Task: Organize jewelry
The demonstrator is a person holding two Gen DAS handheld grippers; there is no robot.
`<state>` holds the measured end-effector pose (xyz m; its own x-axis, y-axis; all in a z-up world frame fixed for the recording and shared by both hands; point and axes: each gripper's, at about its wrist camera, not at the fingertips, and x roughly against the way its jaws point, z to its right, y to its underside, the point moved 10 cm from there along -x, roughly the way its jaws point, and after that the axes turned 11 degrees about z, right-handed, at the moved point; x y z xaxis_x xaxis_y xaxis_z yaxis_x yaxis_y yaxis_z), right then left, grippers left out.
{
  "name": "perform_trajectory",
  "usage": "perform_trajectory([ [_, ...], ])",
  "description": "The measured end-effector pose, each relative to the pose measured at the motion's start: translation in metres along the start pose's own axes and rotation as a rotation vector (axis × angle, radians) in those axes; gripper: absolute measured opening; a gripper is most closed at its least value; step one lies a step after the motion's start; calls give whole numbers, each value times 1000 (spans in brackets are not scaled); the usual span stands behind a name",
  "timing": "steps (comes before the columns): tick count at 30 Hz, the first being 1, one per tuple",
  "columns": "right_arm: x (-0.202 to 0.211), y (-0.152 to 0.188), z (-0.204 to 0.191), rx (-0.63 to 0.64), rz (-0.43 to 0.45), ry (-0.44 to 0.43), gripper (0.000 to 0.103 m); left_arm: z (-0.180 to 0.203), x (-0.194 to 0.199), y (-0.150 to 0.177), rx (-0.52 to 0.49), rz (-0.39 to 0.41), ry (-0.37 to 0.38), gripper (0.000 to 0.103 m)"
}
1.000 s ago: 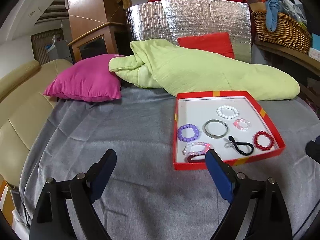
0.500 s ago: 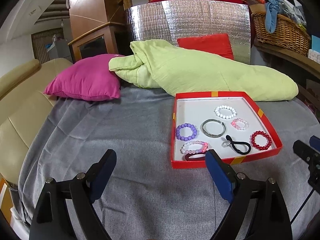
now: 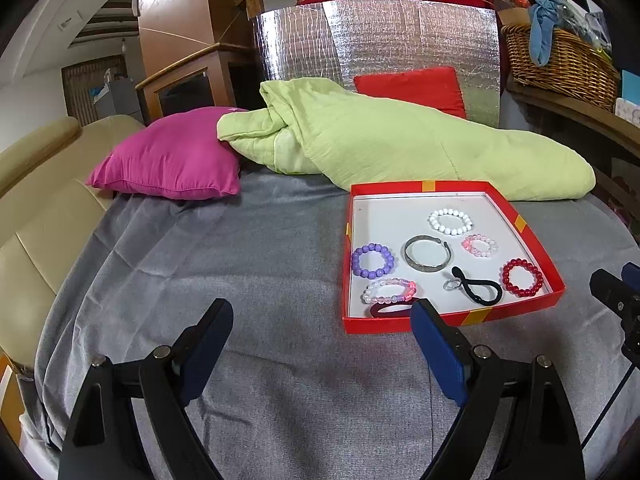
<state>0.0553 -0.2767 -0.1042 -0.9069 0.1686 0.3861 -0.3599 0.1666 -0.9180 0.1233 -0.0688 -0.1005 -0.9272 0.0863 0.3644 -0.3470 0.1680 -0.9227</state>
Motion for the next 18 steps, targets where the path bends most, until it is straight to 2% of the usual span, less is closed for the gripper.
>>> perform_trajectory([
  [18, 2, -3, -2, 13, 21, 1, 68, -2, 2, -1, 11, 7, 3, 91],
])
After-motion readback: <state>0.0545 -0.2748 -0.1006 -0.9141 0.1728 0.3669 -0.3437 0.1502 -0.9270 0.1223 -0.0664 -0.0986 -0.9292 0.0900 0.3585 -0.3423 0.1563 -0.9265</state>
